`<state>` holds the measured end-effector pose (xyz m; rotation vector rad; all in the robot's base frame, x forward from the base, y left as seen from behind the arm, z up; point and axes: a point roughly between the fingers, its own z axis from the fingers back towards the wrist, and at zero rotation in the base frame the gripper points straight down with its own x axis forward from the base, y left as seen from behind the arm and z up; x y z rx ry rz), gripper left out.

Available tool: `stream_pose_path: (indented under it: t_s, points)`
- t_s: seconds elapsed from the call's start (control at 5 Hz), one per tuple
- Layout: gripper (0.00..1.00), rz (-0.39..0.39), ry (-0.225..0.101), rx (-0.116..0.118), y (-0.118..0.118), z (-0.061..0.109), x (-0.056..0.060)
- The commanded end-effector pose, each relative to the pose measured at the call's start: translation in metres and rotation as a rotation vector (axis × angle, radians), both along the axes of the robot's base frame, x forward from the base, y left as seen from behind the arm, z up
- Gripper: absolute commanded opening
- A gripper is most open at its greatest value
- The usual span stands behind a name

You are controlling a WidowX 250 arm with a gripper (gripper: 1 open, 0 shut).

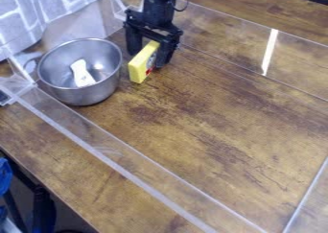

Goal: Move the yellow butter to the left side of the table

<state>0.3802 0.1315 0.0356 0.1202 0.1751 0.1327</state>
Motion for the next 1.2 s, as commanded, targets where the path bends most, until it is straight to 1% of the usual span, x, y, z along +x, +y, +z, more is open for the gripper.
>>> stream_pose_path:
  t_s: [0.0,0.6,1.0]
  points:
    - [1.0,0.028,-0.069,0.014,0.011,0.023,0.0]
    - [1.0,0.036,-0.059,-0.006,0.013,0.001,0.0]
    - [1.0,0.041,-0.055,-0.023,0.014,-0.008,0.001]
